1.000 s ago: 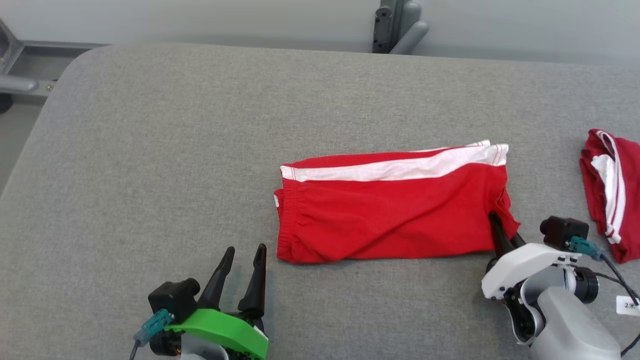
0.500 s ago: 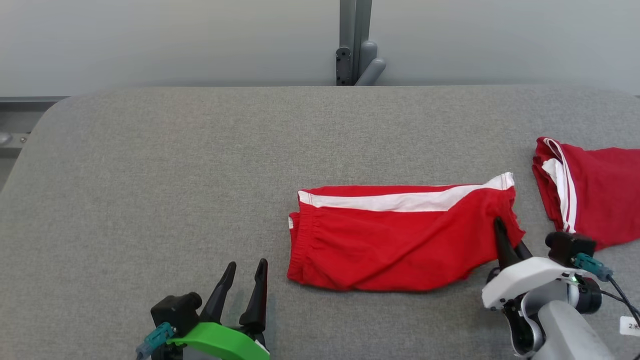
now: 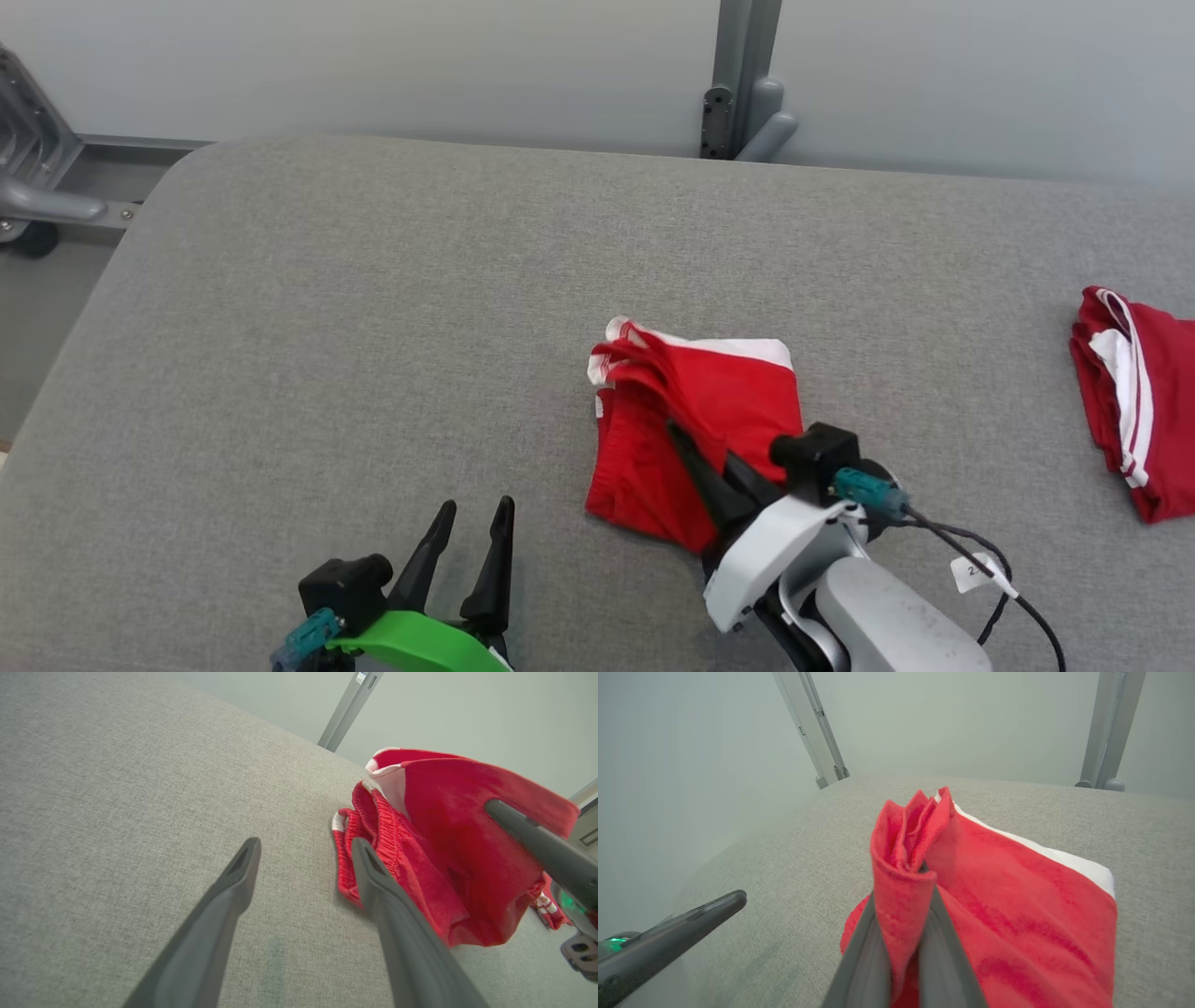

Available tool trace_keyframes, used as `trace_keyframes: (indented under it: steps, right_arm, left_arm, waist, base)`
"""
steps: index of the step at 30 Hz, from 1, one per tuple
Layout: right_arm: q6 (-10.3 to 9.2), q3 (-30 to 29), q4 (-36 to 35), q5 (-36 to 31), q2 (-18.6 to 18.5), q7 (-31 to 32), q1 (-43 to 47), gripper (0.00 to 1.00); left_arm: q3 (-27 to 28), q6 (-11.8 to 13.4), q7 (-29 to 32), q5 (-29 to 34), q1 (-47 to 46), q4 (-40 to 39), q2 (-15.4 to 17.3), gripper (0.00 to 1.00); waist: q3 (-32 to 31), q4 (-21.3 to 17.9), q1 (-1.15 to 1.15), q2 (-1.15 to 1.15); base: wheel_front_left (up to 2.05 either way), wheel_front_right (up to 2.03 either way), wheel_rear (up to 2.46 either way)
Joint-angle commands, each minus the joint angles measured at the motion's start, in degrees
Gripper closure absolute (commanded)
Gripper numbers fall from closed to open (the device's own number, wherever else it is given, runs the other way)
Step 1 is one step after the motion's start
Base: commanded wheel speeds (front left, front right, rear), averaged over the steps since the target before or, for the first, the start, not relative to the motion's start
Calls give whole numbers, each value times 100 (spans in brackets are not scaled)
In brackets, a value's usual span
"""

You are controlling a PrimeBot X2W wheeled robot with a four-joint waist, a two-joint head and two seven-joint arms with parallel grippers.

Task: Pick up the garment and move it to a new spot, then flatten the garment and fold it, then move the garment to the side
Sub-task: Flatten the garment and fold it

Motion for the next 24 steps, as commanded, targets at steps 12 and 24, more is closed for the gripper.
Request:
trace_keyframes:
  steps: [12,24]
  right_arm:
    - [-1,670,295,423,126,-53,-223,0]
    - [-1,-1404,-190,-309,-106,-57,593,0]
  left_arm:
    - [218,17,1,282,-23,59,25,0]
    - [1339,48,1,1126,98,126,19,0]
  waist:
    - [-45,191,0,37]
    - [-127,-703,0,37]
  base:
    - [0,0,0]
    - [0,0,0]
